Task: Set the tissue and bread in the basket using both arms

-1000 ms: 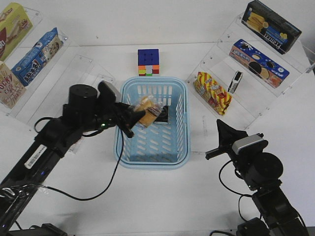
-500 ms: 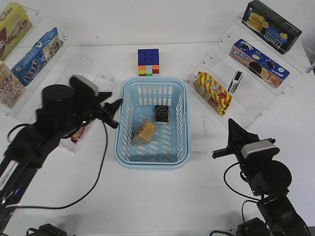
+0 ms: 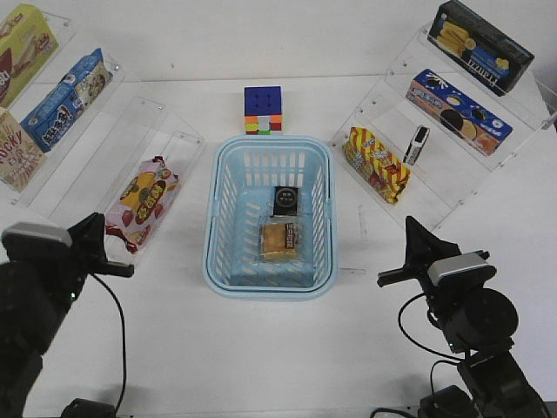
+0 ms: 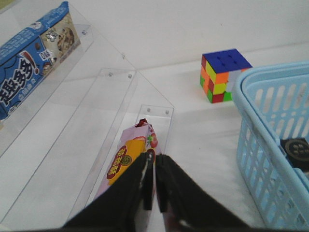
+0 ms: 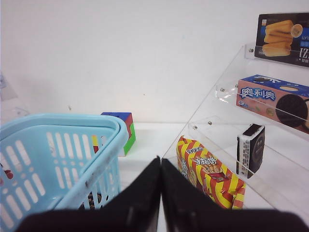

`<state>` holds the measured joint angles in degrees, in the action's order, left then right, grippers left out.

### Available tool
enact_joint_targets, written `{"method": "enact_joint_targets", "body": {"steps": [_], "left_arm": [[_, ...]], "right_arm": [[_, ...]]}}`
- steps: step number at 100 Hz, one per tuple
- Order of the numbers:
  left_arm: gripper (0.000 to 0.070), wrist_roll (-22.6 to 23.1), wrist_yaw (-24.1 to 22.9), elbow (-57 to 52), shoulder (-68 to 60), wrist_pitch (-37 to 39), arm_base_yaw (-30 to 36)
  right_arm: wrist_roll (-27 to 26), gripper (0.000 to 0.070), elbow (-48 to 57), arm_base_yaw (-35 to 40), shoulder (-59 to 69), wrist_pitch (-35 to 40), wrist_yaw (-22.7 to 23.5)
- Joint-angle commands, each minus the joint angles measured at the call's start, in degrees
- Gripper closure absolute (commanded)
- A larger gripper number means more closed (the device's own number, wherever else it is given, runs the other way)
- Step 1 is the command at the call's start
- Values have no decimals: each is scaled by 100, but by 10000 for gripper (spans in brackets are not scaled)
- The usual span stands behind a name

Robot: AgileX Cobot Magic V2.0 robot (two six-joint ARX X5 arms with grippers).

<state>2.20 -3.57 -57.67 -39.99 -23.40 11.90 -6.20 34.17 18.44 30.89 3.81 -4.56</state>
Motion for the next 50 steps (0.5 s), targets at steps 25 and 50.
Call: {"method": "enact_joint_targets", "body": {"steps": [25, 50], "left_arm": [[699, -330, -13, 2601, 1534, 1989, -63], [699, -328, -13, 2601, 1792, 1902, -63]], "right_arm": [[24, 700, 42, 35, 26, -79, 2], [24, 700, 42, 35, 28, -76, 2]]}}
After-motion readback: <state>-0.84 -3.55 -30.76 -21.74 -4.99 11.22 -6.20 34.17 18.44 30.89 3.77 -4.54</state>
